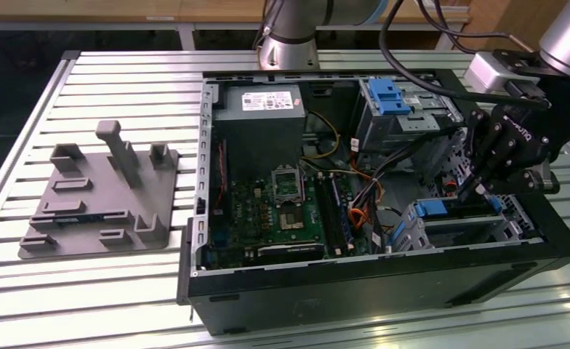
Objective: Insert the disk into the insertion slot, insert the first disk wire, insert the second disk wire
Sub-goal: 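Insert the second disk wire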
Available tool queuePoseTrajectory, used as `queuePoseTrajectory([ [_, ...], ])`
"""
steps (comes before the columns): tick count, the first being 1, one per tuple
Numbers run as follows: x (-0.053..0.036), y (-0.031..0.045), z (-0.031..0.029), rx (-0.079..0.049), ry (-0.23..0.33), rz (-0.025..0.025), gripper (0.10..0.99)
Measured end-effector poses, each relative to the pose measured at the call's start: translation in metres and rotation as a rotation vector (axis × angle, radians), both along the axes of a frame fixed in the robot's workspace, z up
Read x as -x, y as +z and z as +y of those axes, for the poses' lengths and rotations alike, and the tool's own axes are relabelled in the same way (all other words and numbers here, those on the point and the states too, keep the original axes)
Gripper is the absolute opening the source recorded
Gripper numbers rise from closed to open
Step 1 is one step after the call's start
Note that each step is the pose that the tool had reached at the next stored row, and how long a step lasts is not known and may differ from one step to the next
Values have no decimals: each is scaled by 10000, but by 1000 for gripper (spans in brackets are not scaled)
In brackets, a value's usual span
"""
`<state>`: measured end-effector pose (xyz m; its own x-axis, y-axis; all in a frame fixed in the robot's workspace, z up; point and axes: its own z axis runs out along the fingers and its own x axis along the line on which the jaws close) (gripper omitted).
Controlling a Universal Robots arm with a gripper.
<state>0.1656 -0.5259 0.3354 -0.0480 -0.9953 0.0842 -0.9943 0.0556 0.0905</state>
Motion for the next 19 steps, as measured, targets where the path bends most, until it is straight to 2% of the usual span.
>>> queuePoseTrajectory([
  [19, 0, -47, -7, 6, 266, 0, 141],
])
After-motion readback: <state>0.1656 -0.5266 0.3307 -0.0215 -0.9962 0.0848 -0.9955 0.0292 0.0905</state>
